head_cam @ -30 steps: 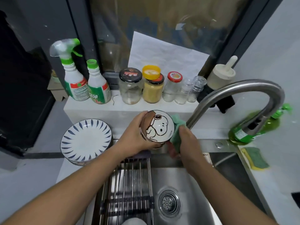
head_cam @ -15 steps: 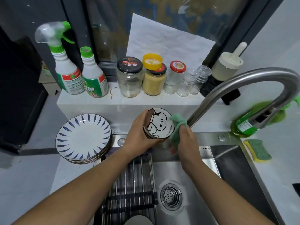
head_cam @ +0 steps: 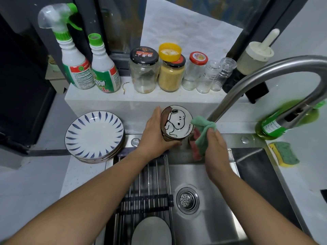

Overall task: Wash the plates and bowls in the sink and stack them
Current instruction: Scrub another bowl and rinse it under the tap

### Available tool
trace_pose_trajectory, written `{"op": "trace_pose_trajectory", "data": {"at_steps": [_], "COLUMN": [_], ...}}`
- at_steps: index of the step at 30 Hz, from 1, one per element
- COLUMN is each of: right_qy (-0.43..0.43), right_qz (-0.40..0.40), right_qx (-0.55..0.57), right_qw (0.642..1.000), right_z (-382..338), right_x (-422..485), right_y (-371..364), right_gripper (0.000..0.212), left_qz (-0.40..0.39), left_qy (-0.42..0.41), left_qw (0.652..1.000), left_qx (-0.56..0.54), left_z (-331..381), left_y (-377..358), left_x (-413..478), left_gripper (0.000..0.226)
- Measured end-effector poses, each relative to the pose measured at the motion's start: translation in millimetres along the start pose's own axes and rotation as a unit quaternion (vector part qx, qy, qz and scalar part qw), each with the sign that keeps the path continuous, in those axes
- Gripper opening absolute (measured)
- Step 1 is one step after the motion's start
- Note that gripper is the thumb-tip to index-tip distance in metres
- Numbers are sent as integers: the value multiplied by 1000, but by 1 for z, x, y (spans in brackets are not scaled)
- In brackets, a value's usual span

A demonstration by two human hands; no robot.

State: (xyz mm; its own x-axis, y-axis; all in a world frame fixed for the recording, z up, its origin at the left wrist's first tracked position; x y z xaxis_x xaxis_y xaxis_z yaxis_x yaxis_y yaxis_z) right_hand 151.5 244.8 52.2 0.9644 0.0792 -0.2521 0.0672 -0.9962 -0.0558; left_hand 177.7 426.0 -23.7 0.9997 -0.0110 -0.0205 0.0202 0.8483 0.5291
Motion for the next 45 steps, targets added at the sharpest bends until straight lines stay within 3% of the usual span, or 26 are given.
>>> {"op": "trace_pose_trajectory", "data": {"at_steps": [3, 6, 11, 16, 21, 26, 33, 45], "right_qy": [-4, -29, -151, -205, -180, -181, -201, -216], "right_qz": [18, -19, -122, -177, -202, -183, -177, -173], "right_qx": [-24, -30, -29, -127, -206, -180, -180, -172], "right_qw": [1000, 999, 981, 954, 940, 949, 946, 945], "right_z": [-7, 3, 55, 109, 133, 135, 135, 118], "right_x": [-15, -38, -84, -124, -146, -155, -155, -148], "right_y": [12, 26, 36, 31, 13, 3, -4, -3], "right_gripper": [31, 29, 24, 14, 17, 22, 19, 19], "left_qz": [-8, -7, -48, -158, -229, -221, -158, -116], "left_qy": [44, 96, 176, 255, 250, 261, 256, 213], "left_qw": [999, 994, 970, 939, 926, 937, 953, 964], "left_qx": [-9, -58, -161, -170, -165, -70, -35, -112], "left_z": [9, 11, 1, -21, -37, -59, -59, -40], "left_y": [8, 18, 18, -11, -44, -54, -50, -33], "left_x": [-22, -71, -177, -267, -312, -321, -319, -325], "left_gripper": [143, 124, 86, 102, 102, 128, 115, 114]}}
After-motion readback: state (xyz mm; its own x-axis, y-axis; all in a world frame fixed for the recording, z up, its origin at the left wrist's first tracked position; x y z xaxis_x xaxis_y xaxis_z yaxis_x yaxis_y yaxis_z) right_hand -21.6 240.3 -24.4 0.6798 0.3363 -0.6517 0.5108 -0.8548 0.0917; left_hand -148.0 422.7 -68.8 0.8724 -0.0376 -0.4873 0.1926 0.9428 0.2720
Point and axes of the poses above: each hand's wrist, its own x-axis towards the middle knuckle, its own y-axis out of the back of the hand, z = x × y, the point moved 3 cm from there along x, towards the middle knuckle, and after that the axes turned 9 degrees about -z, right-handed, at the moved point
